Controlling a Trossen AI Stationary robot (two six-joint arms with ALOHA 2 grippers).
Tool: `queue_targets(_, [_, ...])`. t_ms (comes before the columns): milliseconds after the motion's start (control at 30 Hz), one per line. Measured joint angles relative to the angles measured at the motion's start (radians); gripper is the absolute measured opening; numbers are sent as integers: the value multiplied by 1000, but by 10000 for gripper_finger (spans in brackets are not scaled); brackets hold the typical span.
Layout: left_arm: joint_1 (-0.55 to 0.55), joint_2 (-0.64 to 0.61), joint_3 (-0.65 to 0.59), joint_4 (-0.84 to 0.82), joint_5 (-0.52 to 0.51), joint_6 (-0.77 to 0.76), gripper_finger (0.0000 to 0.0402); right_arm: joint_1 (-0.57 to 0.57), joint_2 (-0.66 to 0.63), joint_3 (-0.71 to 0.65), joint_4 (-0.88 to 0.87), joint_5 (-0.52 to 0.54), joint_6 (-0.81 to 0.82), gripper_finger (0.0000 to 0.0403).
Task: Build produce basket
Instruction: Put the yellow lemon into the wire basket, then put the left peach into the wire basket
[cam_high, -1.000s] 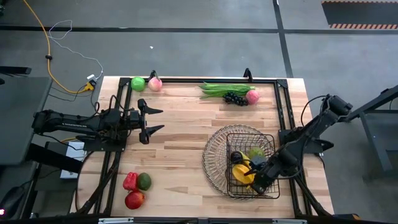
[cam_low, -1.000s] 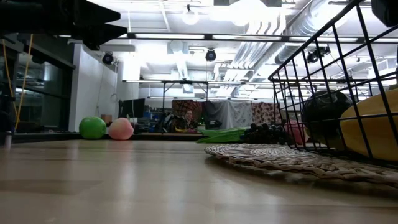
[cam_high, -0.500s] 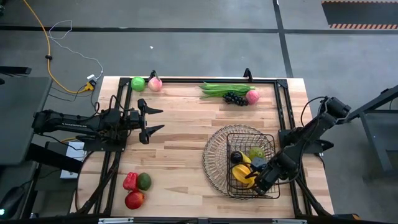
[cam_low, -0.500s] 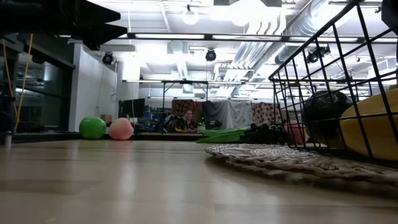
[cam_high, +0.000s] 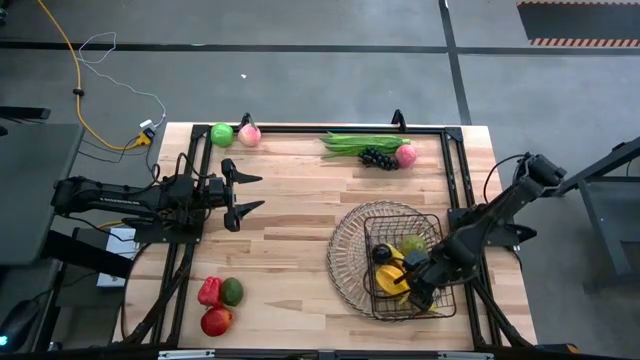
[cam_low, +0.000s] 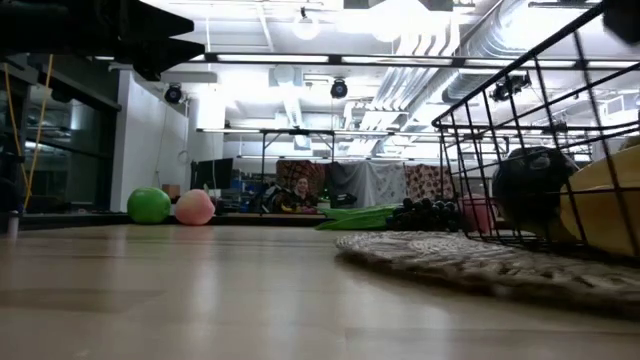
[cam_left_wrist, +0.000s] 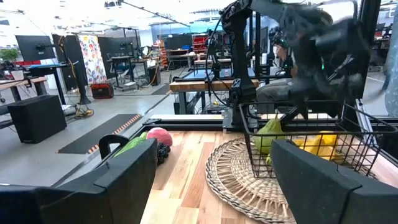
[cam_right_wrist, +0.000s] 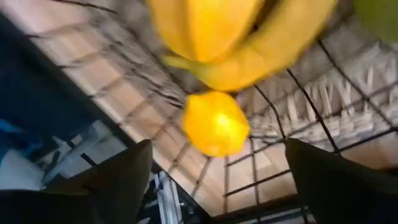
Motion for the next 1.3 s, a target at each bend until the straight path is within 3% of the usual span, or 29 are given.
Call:
queue_targets(267, [0,0,0,7,0,0,301,-57,-152,199,-206,588,-207,371])
queue_targets(433, [0,0,0,24,5,0,301,-228,-248,126,-109,664,-501,371])
queue_targets(567, [0,0,0,23,8,1,301,-433,-359,-41,222,608,-826,371])
queue_targets(667, [0,0,0,23,8,18,301,-602,-433,-227,672,401,-1077,371])
queue_targets(767, [0,0,0,26,9,27,301,-759,-442,-416,1109,161,-1217,371])
queue_targets(867, [0,0,0,28,10,42,301,-868,-403,-544,1410,76,-1251,371])
queue_targets(1033, [0,0,0,29,7,45,301,-919,-330,-637,1663,101,-1248,371])
queue_targets(1300, [0,0,6,28,9,44,301,-907,-258,-637,1709,101,-1309,371])
